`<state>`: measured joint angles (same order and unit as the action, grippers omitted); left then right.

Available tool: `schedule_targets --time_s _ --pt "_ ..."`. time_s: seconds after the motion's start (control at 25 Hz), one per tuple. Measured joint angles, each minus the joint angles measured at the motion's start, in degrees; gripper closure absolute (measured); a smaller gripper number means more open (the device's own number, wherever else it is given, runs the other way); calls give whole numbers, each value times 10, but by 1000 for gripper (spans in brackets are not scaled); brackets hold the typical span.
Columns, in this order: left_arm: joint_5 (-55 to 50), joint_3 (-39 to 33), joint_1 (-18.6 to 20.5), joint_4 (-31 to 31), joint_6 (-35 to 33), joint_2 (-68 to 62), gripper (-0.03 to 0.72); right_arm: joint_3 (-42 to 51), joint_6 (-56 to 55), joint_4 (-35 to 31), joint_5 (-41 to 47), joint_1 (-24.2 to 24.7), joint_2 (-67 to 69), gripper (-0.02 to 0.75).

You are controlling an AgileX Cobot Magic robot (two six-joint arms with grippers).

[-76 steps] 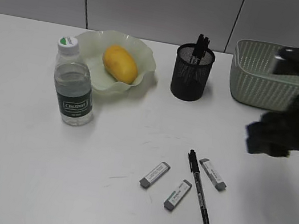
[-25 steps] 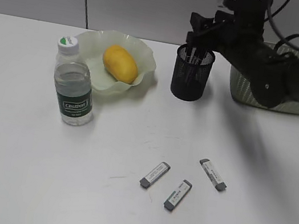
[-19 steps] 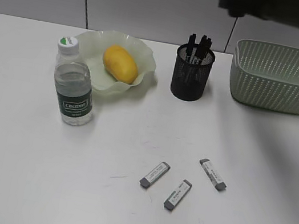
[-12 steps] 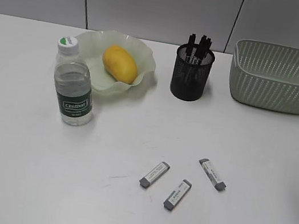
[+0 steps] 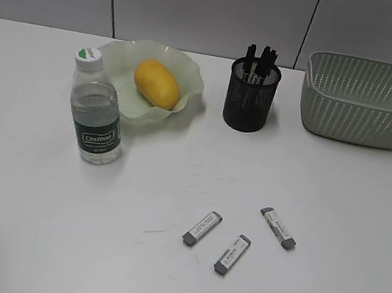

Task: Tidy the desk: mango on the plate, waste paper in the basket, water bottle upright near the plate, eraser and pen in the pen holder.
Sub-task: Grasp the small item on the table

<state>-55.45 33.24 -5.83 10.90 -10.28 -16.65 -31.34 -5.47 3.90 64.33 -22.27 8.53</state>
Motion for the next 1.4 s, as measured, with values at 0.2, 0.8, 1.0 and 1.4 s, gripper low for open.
schedule_targets --time_s 0.2,0.8,1.0,1.4 --pt "65 49 -18 182 -176 -199 430 3 -1 1 -4 0 -89 284" --pt "119 430 -512 -235 307 -898 219 22 -13 -8 -44 0 -89 318" --pt "106 512 -513 -240 310 -1021 225 22 -13 -8 -45 0 -89 321" --pt "121 528 -487 -223 307 -1095 452 22 -13 -8 -45 0 -89 323"
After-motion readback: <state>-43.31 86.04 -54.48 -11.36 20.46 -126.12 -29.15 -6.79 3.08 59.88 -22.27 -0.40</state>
